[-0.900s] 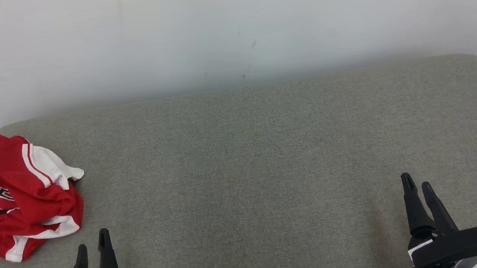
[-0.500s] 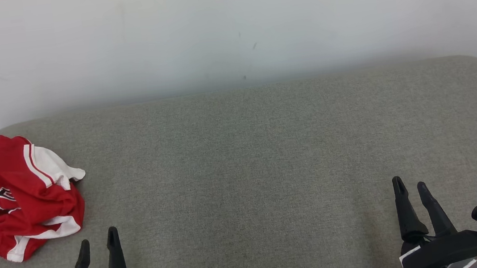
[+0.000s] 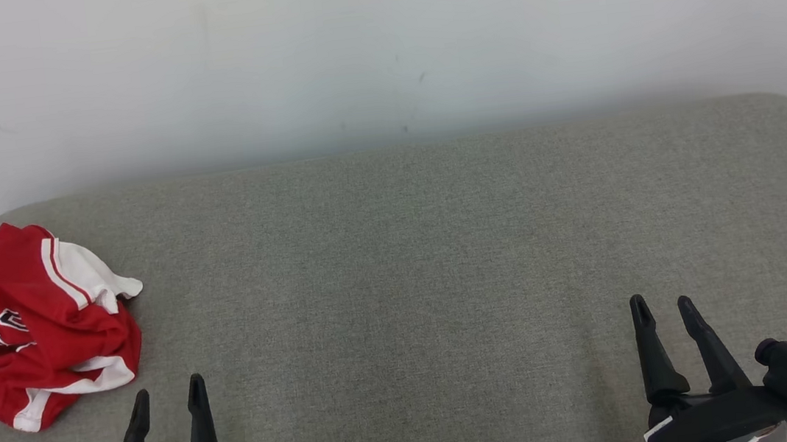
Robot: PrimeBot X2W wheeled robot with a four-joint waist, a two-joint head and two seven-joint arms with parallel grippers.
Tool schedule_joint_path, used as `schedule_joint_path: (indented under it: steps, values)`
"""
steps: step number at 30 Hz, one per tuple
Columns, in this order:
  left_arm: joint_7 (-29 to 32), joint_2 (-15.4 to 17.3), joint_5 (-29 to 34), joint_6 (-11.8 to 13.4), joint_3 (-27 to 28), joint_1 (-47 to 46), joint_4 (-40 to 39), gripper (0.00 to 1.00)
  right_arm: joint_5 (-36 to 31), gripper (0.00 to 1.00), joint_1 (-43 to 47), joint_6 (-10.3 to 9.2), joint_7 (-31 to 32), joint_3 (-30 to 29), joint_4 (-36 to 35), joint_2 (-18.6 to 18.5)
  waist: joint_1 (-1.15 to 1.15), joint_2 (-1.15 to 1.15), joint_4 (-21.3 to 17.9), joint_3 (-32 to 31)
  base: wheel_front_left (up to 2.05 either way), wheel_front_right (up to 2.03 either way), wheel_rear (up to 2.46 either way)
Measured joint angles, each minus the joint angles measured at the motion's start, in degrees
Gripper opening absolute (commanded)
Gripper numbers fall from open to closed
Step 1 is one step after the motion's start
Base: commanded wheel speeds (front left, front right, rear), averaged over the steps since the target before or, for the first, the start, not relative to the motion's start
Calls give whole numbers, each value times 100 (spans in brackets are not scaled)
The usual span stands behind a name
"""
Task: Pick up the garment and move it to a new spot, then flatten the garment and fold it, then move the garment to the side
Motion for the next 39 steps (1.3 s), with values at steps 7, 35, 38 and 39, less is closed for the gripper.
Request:
schedule_joint_path:
  steps: [7, 35, 38, 39]
  values:
    - [-93, 54, 389, 56, -79, 47, -38, 100, -419, 100, -7, 0, -91, 57, 16, -2, 0, 0, -5, -20, 0, 0, 0]
    - [-435, 154, 1516, 91, -64, 167, -227, 100, -1623, 100, 27, 1, -431, 73, -123, -5, 0, 0, 16, -64, 0, 0, 0]
    - [-460, 157, 1540, 41, 21, 179, -220, 100, -1708, 100, 38, 1, -474, 47, -140, -5, 0, 0, 21, -66, 0, 0, 0]
    - [-472, 160, 1557, 34, 35, 179, -220, 100, -1734, 100, 40, 1, -478, 38, -141, -7, 0, 0, 24, -67, 0, 0, 0]
